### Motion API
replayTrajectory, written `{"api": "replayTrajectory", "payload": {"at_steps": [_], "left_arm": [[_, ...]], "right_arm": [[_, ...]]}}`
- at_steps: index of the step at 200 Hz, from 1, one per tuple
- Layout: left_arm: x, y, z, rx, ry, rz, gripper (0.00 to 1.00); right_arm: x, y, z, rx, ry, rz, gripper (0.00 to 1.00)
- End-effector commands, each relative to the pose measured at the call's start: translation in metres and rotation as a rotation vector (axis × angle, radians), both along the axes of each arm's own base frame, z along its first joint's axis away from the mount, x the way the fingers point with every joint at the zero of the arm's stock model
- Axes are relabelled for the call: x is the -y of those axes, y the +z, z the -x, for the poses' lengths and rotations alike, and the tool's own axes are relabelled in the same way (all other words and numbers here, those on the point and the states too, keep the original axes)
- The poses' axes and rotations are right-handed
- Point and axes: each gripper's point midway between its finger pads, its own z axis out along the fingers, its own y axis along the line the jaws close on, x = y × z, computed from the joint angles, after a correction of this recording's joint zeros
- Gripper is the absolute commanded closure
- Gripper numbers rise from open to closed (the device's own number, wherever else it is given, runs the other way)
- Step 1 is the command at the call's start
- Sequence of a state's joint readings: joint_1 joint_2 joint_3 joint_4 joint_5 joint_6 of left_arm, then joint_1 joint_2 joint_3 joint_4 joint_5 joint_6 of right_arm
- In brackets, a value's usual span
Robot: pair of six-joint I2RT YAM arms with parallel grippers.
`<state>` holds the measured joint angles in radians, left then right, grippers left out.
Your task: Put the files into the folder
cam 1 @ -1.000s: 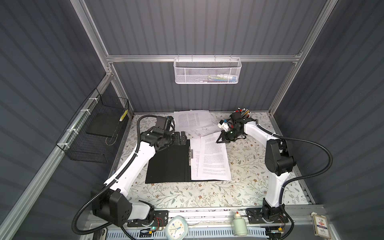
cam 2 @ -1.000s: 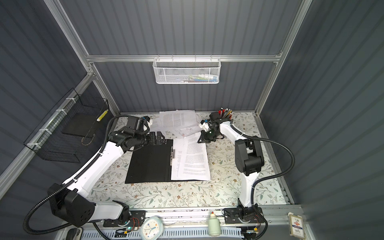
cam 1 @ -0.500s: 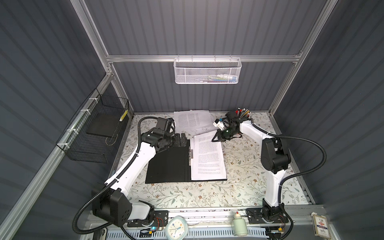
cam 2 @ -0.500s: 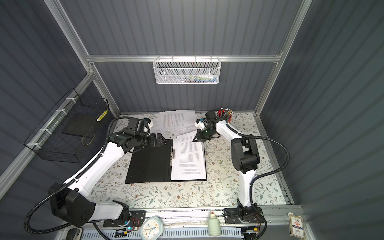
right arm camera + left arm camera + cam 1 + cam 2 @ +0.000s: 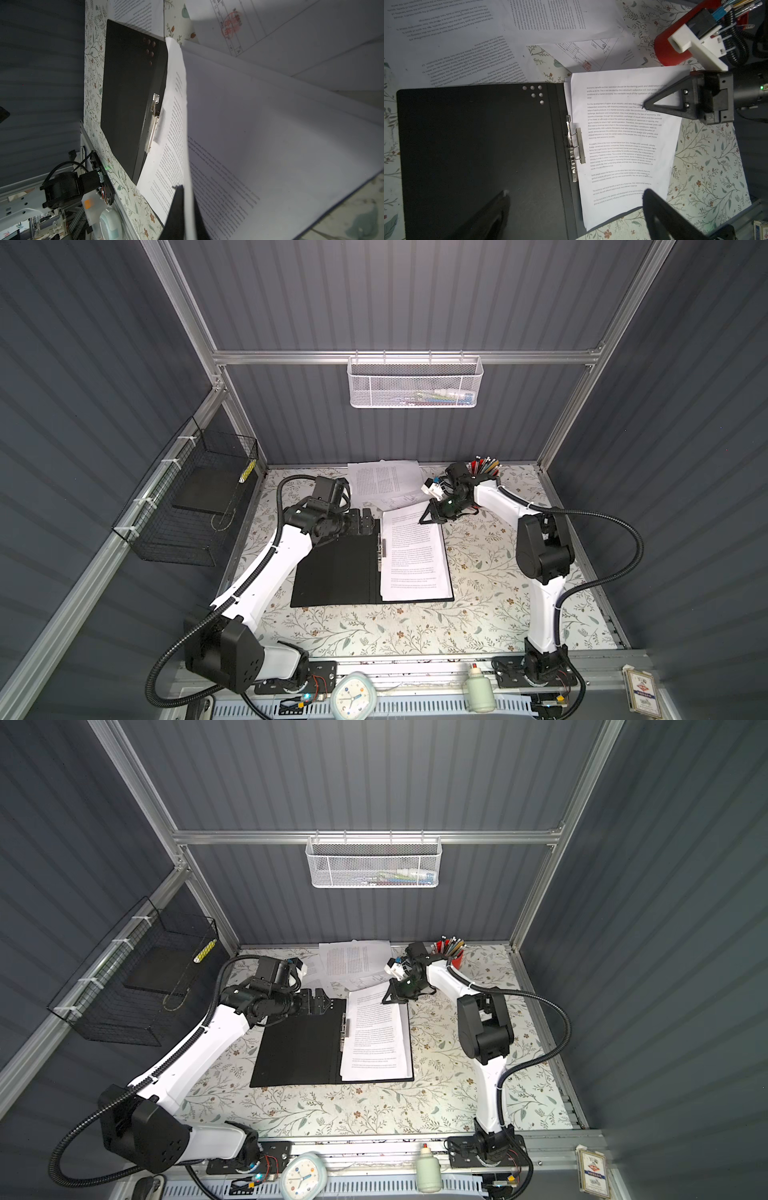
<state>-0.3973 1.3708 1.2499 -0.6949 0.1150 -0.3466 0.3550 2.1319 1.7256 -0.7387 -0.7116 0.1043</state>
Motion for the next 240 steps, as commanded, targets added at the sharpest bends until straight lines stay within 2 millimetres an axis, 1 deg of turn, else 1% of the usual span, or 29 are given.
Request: {"api": "replayTrajectory", "payload": {"at_steps": [1,78,167,207,240], "left_arm": [[0.001,-0.007,0.0,-0.019,-0.014,0.002,0.0],[0.002,-0.011,-0.001,-0.03,-0.019,0.006,0.0],[0.003,-0.014,-0.001,-0.041,-0.017,0.012,0.0],[0.004,-0.017,-0.002,-0.047,-0.018,0.012,0.0],[0.008,-0.022,-0.004,-0.056,-0.025,0.024,0.0]], "right_arm": [[-0.006,-0.01,0.005,-0.036,0.033,0.007,0.99],[-0.006,-0.022,0.01,-0.054,0.071,0.038,0.99],[-0.01,-0.023,0.003,-0.059,0.074,0.032,0.95],[-0.01,-0.026,0.003,-0.067,0.072,0.028,0.91],[-0.011,-0.026,0.002,-0.066,0.065,0.023,0.83]]}}
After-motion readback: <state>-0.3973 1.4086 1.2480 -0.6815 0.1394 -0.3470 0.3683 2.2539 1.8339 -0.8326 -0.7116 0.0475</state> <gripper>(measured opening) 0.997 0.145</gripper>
